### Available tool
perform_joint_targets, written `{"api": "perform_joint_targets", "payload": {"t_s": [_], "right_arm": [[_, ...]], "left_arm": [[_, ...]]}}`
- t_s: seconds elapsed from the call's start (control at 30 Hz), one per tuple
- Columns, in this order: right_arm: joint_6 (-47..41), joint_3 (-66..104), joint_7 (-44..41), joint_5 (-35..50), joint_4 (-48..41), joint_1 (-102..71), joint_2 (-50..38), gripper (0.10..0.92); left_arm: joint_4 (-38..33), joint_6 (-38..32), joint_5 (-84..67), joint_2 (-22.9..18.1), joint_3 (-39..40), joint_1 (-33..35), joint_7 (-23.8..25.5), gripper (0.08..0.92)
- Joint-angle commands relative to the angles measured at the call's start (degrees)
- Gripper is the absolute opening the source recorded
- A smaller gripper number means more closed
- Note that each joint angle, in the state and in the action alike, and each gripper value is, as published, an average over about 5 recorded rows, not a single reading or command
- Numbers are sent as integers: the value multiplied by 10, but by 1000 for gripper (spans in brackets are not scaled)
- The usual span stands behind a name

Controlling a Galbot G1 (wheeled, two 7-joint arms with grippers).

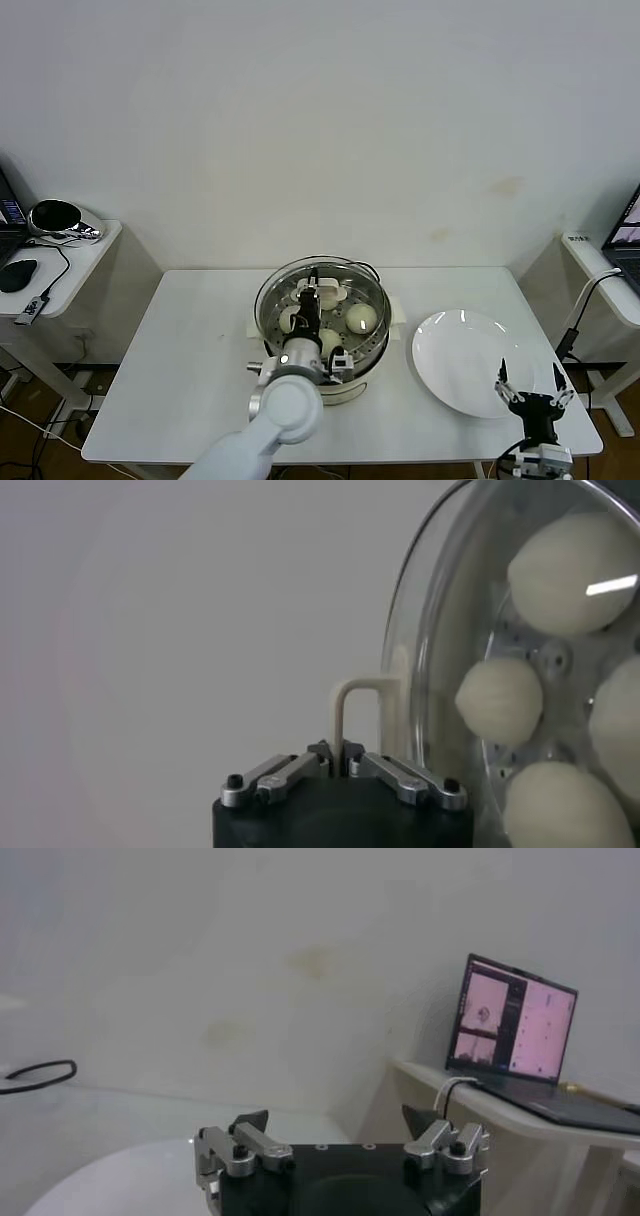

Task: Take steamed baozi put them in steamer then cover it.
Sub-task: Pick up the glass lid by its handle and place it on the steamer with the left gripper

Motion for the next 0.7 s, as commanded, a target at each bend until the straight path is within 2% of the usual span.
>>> {"api": "perform_joint_targets", "payload": {"t_s": [0.03, 0.7], "right_arm": [[2, -4, 0, -3, -1, -1, 1, 823], [8, -7, -1, -7, -3, -6, 0, 823]], "left_arm": [[22, -2, 18, -21, 10, 0, -5, 142], [39, -16, 37, -28, 8, 13, -17, 142]]}}
